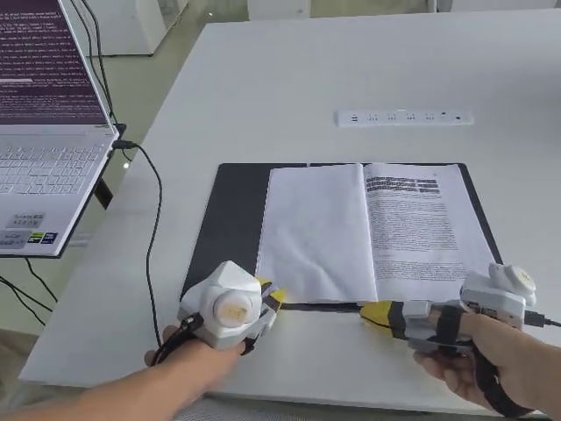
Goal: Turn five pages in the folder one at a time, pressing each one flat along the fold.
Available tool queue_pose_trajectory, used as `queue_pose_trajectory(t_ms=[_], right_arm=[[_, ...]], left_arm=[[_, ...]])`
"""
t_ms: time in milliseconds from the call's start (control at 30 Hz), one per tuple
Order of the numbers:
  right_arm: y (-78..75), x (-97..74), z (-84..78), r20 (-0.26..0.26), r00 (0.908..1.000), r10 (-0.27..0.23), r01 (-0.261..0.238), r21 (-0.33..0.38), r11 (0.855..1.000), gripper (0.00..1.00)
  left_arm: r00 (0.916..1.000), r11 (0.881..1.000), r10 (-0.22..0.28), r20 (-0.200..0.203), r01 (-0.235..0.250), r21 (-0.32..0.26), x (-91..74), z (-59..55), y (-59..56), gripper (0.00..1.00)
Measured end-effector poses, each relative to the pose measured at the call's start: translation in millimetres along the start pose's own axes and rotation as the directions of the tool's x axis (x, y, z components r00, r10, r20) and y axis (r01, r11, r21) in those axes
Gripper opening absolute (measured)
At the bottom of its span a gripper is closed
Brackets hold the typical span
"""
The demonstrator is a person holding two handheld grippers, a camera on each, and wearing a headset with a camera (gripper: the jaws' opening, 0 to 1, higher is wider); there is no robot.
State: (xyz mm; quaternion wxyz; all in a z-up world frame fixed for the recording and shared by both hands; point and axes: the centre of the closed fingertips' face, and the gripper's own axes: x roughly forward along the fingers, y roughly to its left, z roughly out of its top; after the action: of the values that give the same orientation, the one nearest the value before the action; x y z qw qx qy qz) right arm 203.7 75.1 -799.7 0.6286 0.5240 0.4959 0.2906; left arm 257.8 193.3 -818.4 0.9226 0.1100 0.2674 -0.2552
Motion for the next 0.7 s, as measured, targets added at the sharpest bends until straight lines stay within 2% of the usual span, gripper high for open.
queue_pose_trajectory(t_ms=[100,133,200,267,300,367,400,433,467,533,567,600,633,667,700], right_arm=[[13.1,-4.8,2.1,0.015,0.9996,0.022,-0.022,-0.027,0.999,0.0],[18.5,-7.4,6.0,0.036,0.999,0.028,-0.026,-0.062,0.998,0.0],[24.3,-13.6,13.2,0.085,0.9963,0.013,-0.003,-0.117,0.993,0.0],[34.2,-23.3,19.6,0.134,0.991,0.003,0.022,-0.187,0.982,0.0],[36.4,-31.3,25.1,0.172,0.9848,-0.022,0.062,-0.231,0.971,0.0],[40.7,-41.8,31.5,0.21,0.9768,-0.043,0.108,-0.306,0.946,0.0],[43.2,-51.1,35.7,0.244,0.9676,-0.065,0.149,-0.343,0.928,0.0],[45.7,-61.0,42.0,0.287,0.9549,-0.077,0.191,-0.394,0.899,0.0],[45.9,-67.3,45.6,0.308,0.9474,-0.087,0.215,-0.411,0.886,0.01],[47.6,-79.4,49.5,0.345,0.9329,-0.105,0.254,-0.422,0.871,0.08],[47.5,-88.8,52.7,0.373,0.9195,-0.125,0.294,-0.441,0.848,0.11],[47.4,-95.5,54.3,0.389,0.9112,-0.137,0.319,-0.456,0.831,0.12],[48.6,-101.7,56.5,0.408,0.902,-0.14,0.336,-0.462,0.821,0.12],[51.9,-109.4,56.3,0.434,0.8889,-0.146,0.361,-0.469,0.806,0.13],[53.1,-115.0,57.6,0.45,0.8806,-0.148,0.376,-0.474,0.796,0.14]], left_arm=[[1.0,1.0,-0.002,-0.008,0.002,-0.014,-0.1,0.6,0.7,0.11],[0.9999,1.0,-0.003,-0.012,0.003,-0.021,-0.2,0.8,0.9,0.11],[0.9997,1.0,-0.007,-0.022,0.006,-0.03,1.0,0.7,2.0,0.11],[0.9989,0.999,-0.014,-0.044,0.013,-0.032,0.3,1.8,1.4,0.11],[0.9982,1.0,-0.014,-0.058,0.013,-0.022,-1.2,2.9,1.2,0.12],[0.9973,0.999,-0.019,-0.072,0.016,-0.038,-2.1,4.2,0.0,0.14],[0.998,0.999,-0.019,-0.06,0.017,-0.042,-4.5,8.2,-1.5,0.17],[0.9984,0.998,-0.026,-0.05,0.024,-0.051,-6.9,12.6,-4.0,0.19],[0.9985,0.998,-0.029,-0.045,0.027,-0.056,-9.1,15.5,-5.5,0.21],[0.9989,0.998,-0.035,-0.031,0.034,-0.054,-15.6,22.2,-9.8,0.24],[0.9991,0.998,-0.037,-0.019,0.036,-0.054,-19.5,26.8,-11.6,0.24],[0.9993,0.998,-0.035,-0.013,0.035,-0.056,-22.6,29.6,-12.2,0.24],[0.9994,0.997,-0.034,-0.004,0.034,-0.064,-27.1,33.6,-12.8,0.24],[0.9996,0.997,-0.029,0.006,0.029,-0.078,-30.5,36.7,-12.8,0.24],[0.9996,0.996,-0.018,0.022,0.019,-0.091,-36.0,41.4,-11.9,0.25]])
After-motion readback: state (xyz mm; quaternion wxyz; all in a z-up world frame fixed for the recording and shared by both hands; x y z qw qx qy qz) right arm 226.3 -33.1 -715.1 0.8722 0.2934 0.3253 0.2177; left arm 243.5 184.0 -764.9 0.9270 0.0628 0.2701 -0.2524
